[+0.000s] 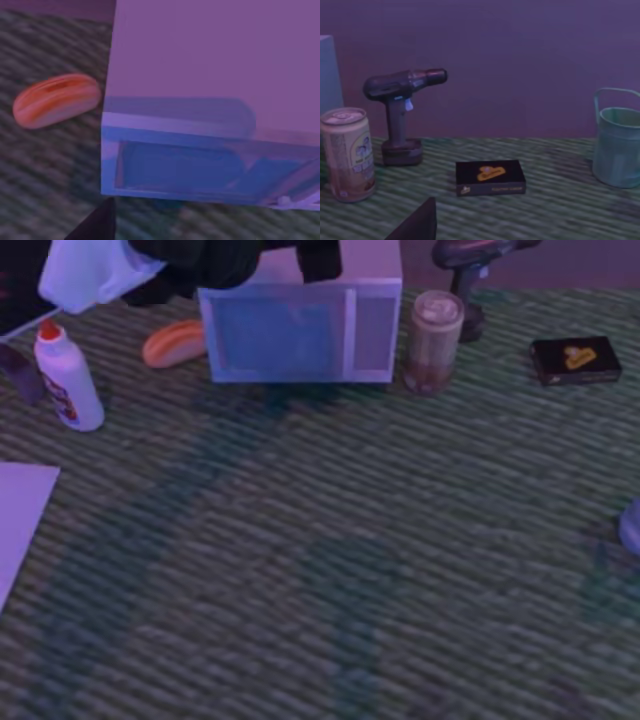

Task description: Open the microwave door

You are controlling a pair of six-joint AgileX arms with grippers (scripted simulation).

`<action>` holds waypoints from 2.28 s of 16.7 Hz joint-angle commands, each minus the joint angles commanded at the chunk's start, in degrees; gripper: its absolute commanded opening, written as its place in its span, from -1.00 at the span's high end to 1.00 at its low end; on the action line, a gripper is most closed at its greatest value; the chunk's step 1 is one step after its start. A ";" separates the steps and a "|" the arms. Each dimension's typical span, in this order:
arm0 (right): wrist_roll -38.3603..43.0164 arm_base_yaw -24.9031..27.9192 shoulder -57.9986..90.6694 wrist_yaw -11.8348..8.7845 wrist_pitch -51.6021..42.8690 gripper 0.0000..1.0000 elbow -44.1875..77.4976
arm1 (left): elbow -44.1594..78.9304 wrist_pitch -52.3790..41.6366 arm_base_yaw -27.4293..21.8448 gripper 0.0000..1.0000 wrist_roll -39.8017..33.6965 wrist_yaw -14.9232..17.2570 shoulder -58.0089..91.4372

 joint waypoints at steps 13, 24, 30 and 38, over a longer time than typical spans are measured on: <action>0.00 0.00 0.00 0.00 0.00 -1.00 0.00 | 19.73 -8.86 -7.37 -1.00 -5.88 -4.69 23.90; 0.00 0.00 0.00 0.00 0.00 -1.00 0.00 | 27.73 -2.79 -4.06 -1.00 -2.69 -2.55 36.67; 0.00 0.00 0.00 0.00 0.00 -1.00 0.00 | 27.73 -2.79 -4.06 -0.25 -2.69 -2.55 36.67; 0.00 0.00 0.00 0.00 0.00 -1.00 0.00 | 27.73 -2.79 -4.06 0.96 -2.69 -2.55 36.67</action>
